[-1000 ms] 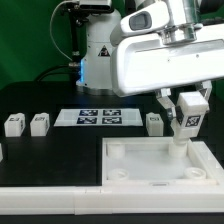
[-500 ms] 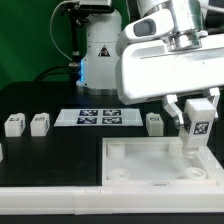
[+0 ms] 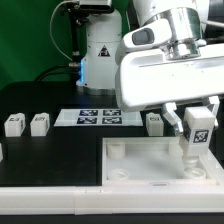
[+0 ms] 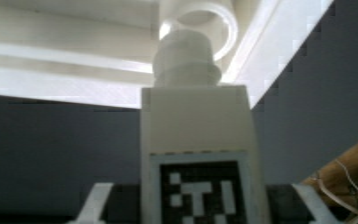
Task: Assemble one leg
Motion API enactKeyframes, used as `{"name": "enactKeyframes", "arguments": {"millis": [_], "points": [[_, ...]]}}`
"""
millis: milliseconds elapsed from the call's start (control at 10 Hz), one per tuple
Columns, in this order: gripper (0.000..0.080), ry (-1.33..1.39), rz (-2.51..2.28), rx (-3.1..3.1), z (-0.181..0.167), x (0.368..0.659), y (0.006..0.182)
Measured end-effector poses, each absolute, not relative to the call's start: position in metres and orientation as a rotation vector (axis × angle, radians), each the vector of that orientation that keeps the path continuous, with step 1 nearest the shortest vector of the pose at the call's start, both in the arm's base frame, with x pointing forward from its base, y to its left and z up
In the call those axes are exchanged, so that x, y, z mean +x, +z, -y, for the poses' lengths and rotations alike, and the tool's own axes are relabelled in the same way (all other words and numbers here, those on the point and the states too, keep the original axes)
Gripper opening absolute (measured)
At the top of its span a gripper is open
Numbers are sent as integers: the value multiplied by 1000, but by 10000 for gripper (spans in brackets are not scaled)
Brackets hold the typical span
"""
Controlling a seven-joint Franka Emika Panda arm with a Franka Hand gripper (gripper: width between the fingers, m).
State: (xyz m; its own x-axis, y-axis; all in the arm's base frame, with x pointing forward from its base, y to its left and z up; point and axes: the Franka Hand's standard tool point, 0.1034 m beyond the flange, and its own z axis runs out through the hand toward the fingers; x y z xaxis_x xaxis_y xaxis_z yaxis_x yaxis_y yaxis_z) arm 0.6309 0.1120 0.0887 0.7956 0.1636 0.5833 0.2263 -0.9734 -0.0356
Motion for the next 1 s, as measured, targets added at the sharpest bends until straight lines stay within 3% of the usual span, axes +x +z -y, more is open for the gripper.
{"name": "enactKeyframes", "arguments": {"millis": [1000], "points": [[291, -926, 314, -2877, -115, 624, 66]]}}
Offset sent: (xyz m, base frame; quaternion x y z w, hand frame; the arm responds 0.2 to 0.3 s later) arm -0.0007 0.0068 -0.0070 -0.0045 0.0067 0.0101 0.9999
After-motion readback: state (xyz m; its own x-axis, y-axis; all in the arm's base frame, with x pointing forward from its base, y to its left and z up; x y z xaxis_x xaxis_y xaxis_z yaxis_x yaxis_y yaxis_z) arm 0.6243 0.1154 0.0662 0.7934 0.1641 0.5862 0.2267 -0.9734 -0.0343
